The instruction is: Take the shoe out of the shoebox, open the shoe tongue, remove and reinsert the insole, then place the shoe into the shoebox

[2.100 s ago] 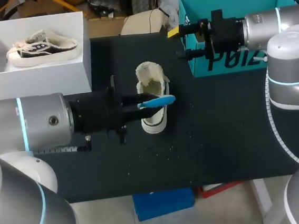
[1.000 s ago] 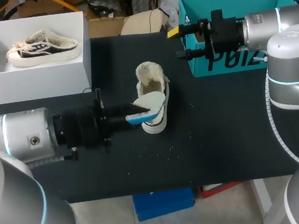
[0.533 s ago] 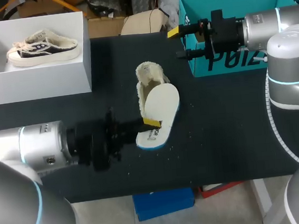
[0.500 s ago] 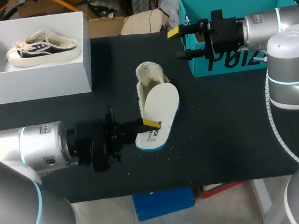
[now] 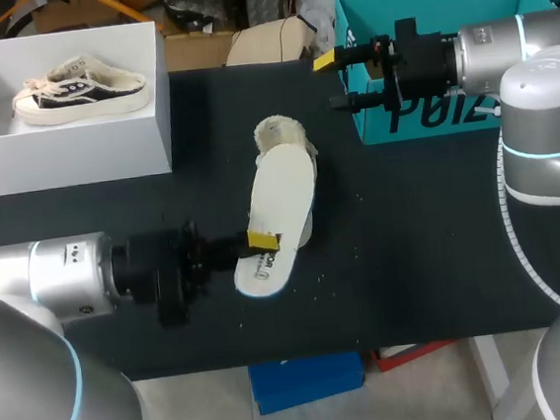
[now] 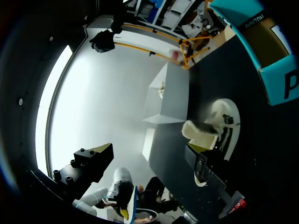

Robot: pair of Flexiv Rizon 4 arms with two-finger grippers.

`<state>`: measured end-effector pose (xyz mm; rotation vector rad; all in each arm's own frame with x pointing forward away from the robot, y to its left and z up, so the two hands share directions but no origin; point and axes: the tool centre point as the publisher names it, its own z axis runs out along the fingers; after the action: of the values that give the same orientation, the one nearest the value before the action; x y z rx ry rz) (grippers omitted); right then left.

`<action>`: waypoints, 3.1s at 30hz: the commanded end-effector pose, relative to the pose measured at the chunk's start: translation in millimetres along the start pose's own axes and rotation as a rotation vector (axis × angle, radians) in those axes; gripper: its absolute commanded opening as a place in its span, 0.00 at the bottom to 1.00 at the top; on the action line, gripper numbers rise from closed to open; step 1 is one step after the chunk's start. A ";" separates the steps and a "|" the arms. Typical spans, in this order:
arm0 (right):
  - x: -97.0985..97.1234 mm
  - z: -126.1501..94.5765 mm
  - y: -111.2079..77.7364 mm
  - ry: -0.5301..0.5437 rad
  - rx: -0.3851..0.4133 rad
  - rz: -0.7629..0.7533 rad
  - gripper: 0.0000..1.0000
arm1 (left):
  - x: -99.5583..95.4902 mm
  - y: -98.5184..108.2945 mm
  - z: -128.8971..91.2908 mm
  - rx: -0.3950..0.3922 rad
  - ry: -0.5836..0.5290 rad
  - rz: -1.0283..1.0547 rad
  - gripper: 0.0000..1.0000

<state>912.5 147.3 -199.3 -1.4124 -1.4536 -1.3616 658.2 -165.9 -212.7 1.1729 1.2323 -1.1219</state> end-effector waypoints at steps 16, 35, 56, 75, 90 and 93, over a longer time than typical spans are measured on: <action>-1.0 1.6 -0.5 0.001 -0.003 0.000 1.00 | 9.9 19.4 12.1 -0.031 -0.005 0.128 0.00; -1.0 1.6 -0.5 0.001 -0.003 0.000 1.00 | 29.4 111.7 4.7 -0.112 0.034 0.122 0.00; -1.0 1.6 -0.5 0.001 -0.003 0.000 1.00 | 38.8 204.0 29.2 -0.132 0.038 0.139 0.00; -1.0 1.6 -0.5 0.001 -0.003 0.000 1.00 | 29.9 209.9 31.5 -0.138 0.014 0.147 0.00; -8.0 31.7 8.3 0.087 0.074 -0.007 0.88 | 29.9 209.9 31.5 -0.138 0.014 0.147 0.00; -8.0 41.3 4.8 0.088 0.090 -0.001 0.82 | 29.9 209.9 31.5 -0.138 0.014 0.147 0.00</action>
<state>919.3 173.1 -210.4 -1.2879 -1.4383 -1.3360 871.4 -179.1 -236.7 1.1454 1.1918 -0.9115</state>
